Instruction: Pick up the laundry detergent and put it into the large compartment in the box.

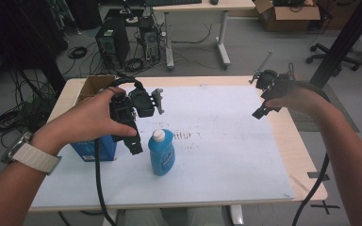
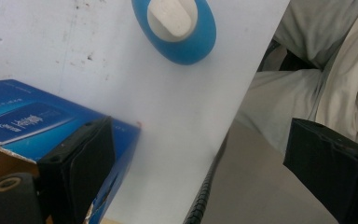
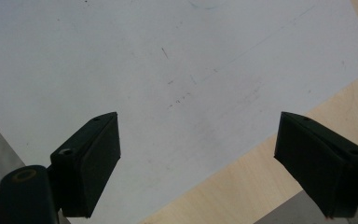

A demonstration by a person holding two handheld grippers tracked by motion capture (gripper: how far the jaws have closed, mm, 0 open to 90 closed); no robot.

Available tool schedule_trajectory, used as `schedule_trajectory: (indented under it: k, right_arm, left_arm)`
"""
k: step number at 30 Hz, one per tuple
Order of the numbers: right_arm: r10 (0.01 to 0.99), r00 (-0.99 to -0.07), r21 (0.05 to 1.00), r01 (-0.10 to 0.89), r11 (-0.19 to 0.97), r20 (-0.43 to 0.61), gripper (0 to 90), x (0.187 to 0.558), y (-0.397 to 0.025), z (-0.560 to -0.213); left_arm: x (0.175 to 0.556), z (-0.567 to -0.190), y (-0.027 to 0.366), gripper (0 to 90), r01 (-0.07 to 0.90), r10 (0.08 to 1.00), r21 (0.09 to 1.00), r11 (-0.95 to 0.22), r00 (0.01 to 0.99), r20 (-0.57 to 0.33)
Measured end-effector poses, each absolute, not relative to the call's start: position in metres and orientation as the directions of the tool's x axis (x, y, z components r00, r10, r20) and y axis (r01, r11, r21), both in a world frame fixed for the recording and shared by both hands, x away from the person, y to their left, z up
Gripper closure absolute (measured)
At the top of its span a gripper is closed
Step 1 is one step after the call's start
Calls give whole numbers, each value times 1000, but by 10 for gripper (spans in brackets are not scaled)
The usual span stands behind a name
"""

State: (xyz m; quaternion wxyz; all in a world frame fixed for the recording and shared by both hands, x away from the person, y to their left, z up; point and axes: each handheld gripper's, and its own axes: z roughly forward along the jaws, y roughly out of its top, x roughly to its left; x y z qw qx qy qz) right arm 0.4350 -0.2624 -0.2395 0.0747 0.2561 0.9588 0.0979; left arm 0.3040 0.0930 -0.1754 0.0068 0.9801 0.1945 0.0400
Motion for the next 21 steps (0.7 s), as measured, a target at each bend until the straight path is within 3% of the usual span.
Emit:
schedule_trajectory:
  k: [8, 21]
  right_arm:
    - [499, -861, 225, 470, 854, -96, 144, 430, -261, -238]
    - [496, -863, 233, 465, 854, -96, 146, 428, -259, -235]
  left_arm:
    - [301, -170, 89, 83, 388, 390, 36, -921, 918, 78]
    - [306, -144, 84, 68, 538, 548, 121, -834, 833, 75]
